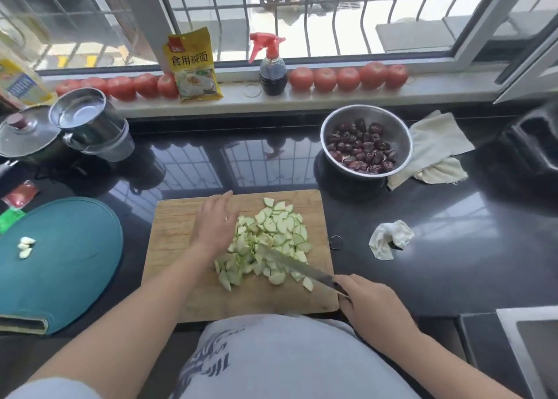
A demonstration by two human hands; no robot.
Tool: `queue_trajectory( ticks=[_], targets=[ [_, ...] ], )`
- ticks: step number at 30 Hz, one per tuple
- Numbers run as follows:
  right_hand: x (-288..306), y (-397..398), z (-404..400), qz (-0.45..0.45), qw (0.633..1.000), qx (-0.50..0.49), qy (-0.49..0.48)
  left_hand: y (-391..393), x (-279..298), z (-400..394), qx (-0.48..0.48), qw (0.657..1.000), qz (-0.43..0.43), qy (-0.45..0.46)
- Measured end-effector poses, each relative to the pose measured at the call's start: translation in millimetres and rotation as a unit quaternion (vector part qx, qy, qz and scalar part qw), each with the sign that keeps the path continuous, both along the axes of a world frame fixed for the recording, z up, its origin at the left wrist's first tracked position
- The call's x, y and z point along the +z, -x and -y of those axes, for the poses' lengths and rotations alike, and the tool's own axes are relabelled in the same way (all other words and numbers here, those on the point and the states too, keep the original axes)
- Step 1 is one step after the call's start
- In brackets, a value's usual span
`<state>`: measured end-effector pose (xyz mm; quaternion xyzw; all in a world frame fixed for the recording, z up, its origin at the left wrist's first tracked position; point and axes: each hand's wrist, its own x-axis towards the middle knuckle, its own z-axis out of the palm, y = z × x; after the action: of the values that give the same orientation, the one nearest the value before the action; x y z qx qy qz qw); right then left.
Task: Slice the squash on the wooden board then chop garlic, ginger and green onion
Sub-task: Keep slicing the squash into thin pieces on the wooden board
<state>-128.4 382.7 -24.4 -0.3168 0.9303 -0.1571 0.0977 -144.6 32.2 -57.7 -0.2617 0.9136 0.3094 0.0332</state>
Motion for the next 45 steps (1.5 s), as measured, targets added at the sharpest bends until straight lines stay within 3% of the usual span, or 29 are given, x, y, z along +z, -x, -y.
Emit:
queue_trajectory(
  ticks=[3, 8, 11, 18, 22, 30, 33, 38, 41, 45],
  targets=[
    [-8.7, 1.4, -1.9, 0.08, 0.985, -0.155, 0.006, -32.4, 1.5, -3.3, 0.204, 0.973, -0.049, -0.093],
    [-20.9, 22.3, 38.5, 0.167, 0.953, -0.247, 0.051, -80.0, -14.7, -18.5, 0.304, 0.935, -0.013, -0.181],
    [-29.8, 26.8, 64.1, 0.174, 0.956, -0.237, 0.018, -78.5, -19.5, 0.3, 0.276, 0.947, 0.008, -0.163],
    [-29.2, 26.1, 75.4, 0.161, 0.961, -0.225, -0.004, -36.2, -43.1, 56.2, 0.091, 0.992, 0.076, -0.051],
    [-20.7, 44.4, 57.6, 0.124, 0.966, -0.225, -0.024, -22.6, -57.6, 48.1, 0.017, 0.996, 0.086, -0.025],
    [-30.0, 114.8, 81.2, 0.025, 0.994, -0.076, -0.081, -31.3, -44.6, 33.9, -0.121, 0.989, 0.074, -0.038],
    [-36.0, 124.9, 84.3, 0.001, 0.991, -0.047, -0.127, -41.5, -26.9, 43.5, -0.092, 0.993, 0.055, -0.046],
    [-29.0, 134.6, 74.4, 0.019, 0.99, -0.014, -0.137, -81.1, -2.9, 37.5, 0.046, 0.988, 0.001, -0.15],
    [-21.5, 128.7, 63.5, 0.045, 0.992, -0.067, -0.094, -107.9, 2.1, 21.3, 0.151, 0.976, -0.025, -0.154],
    [-8.7, 72.3, 56.0, 0.096, 0.977, -0.19, 0.032, -140.7, -2.4, -9.5, 0.208, 0.969, -0.005, -0.133]
  ],
)
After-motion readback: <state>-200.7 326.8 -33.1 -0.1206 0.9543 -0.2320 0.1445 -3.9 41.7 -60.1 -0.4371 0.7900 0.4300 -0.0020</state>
